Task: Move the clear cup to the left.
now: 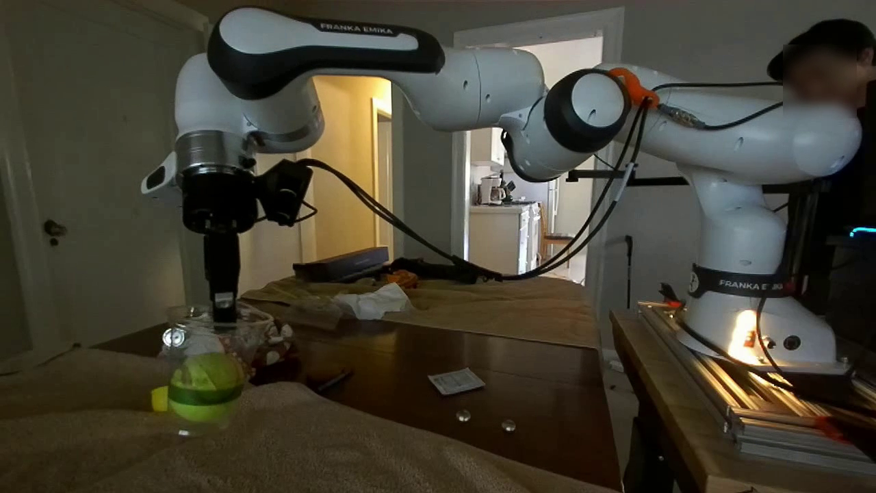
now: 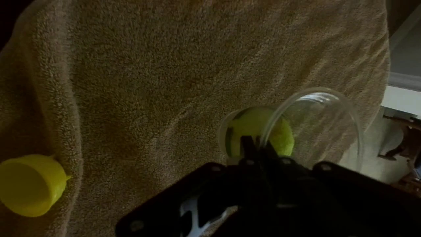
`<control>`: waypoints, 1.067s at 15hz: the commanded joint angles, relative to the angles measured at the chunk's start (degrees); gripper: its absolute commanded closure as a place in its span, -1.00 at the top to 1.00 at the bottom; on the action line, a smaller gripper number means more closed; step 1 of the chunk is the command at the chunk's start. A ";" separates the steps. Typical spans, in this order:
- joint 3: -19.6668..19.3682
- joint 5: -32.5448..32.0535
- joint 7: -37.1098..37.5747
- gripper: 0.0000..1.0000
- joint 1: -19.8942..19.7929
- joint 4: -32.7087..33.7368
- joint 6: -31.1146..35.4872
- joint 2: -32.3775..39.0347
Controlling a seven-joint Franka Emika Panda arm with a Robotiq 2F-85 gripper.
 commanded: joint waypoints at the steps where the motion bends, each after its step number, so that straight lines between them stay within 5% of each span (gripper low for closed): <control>1: -2.24 -3.10 1.91 -0.97 2.79 1.62 0.47 0.50; 9: -2.61 -3.51 2.32 -0.97 6.26 1.55 7.91 3.46; 16: -4.55 -5.38 5.14 -0.97 6.57 0.96 6.19 3.61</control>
